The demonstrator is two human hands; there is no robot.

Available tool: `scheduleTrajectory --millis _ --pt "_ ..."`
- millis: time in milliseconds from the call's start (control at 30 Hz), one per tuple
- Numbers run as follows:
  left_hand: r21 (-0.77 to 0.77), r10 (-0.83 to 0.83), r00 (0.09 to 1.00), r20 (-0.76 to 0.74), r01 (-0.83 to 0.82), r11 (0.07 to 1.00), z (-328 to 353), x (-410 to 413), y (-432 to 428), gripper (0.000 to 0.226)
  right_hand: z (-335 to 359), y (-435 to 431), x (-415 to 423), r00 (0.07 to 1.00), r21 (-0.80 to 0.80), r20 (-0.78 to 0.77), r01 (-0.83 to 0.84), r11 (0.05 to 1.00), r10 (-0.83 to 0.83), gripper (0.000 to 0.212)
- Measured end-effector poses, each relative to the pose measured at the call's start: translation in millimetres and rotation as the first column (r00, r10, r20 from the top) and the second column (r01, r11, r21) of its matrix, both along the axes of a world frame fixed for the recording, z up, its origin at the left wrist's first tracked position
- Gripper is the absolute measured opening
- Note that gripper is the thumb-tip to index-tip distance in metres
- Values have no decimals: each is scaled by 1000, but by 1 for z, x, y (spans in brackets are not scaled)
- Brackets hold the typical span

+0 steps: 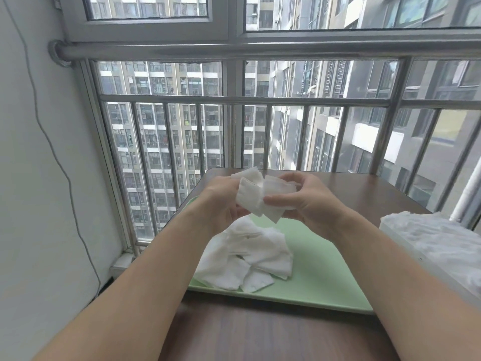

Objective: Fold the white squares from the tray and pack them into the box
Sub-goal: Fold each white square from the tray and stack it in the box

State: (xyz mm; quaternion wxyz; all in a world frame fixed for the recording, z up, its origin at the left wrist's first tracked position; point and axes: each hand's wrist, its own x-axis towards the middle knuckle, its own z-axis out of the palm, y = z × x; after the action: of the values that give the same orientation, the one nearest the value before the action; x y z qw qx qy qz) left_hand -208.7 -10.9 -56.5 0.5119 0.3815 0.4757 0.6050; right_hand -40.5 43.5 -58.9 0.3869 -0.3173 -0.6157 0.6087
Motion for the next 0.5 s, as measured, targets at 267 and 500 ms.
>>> scheduleTrajectory --millis 267,500 --pt "-37 53 999 6 -52 998 -2 0 -1 26 3 -7 -3 984 381 165 -6 924 -62 55" --pt "-5 65 987 145 -65 998 0 2 -2 28 4 -7 -3 998 250 50 9 968 -23 37"
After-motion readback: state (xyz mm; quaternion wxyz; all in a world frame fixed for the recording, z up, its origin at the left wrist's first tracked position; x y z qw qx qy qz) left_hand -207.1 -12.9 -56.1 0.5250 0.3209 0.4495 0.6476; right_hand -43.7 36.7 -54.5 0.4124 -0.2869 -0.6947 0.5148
